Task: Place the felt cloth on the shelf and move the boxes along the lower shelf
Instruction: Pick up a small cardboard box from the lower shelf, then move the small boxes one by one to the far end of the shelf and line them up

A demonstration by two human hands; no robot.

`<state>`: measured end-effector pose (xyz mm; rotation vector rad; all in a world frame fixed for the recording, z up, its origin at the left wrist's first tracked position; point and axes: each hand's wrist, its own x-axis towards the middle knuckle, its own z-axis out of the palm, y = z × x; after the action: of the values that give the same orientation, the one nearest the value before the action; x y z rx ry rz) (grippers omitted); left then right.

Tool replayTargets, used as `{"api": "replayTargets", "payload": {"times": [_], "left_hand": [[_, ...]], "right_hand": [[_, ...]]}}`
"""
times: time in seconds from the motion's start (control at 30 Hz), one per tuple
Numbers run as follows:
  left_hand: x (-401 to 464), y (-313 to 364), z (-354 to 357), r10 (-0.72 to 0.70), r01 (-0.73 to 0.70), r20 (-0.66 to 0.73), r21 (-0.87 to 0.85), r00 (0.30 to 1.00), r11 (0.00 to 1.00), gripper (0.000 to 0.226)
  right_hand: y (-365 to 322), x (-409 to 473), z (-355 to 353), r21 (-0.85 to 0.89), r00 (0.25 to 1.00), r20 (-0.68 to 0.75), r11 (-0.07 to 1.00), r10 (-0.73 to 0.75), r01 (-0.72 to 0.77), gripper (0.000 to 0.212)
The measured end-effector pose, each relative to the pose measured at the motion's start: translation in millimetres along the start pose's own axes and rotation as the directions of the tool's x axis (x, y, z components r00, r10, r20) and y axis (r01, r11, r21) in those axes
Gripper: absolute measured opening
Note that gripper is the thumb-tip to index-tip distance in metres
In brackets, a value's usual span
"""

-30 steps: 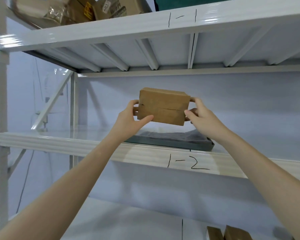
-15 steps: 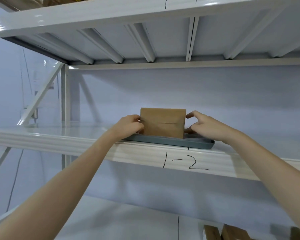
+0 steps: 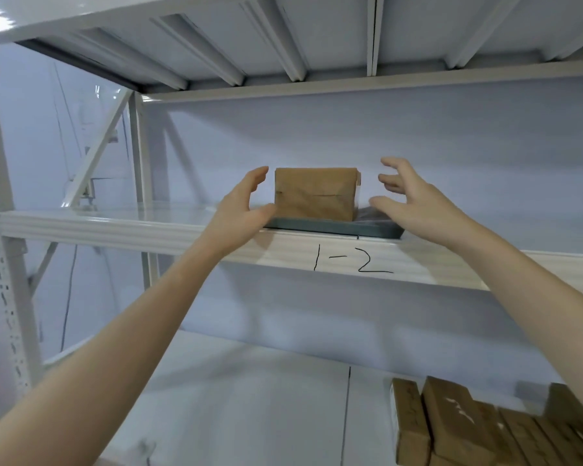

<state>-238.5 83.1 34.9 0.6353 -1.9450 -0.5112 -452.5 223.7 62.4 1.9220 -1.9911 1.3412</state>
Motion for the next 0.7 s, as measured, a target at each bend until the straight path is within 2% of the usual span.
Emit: {"api": "replayTargets", "payload": {"times": [0.13,0.23,0.3,0.4,0.5,0.6,0.7], "left_hand": [[-40.5,18.6,5.6,0.043,-0.050,-0.061,-0.119,0.997,0.992,0.051],[-73.2,27.1,15.7,0.013,-0.020,-0.041,-0.186,0.999,0.982,0.043],[-92.9,27.1,27.2,0.006,-0.002,0.022,-0.201,1.000,0.980,0.039],[-118.1,15.4,49.6,-0.002,0.024,0.125,-0.177,0.992,0.984,0.031],[-134.8,-7.9,76.3,-0.067,0.108,0.234,-0.168,0.970,0.980,0.030],[-144.4,-33.6,102.1,-0.129,0.181,0.329,-0.133,0.936,0.974,0.033],[-149.3,-58.4,129.1,-0.186,0.254,0.420,-0.113,0.889,0.960,0.037]], "right_hand": [[-11.5,-37.1,2.5,0.091,0.987,-0.098,0.986,-0.131,0.140,0.056],[-13.1,-71.5,14.9,0.150,0.976,-0.076,0.965,-0.204,0.213,0.053],[-7.9,-92.1,27.2,0.156,0.976,-0.024,0.964,-0.215,0.216,0.054],[6.5,-114.6,45.4,0.125,0.982,0.048,0.977,-0.181,0.174,0.053],[31.3,-127.9,60.9,0.046,0.987,0.107,0.992,-0.123,0.119,0.047],[67.6,-137.6,71.4,-0.022,0.984,0.177,1.000,-0.015,0.019,0.039],[108.0,-144.7,77.1,-0.050,0.975,0.185,0.992,0.124,-0.116,0.035]]}}
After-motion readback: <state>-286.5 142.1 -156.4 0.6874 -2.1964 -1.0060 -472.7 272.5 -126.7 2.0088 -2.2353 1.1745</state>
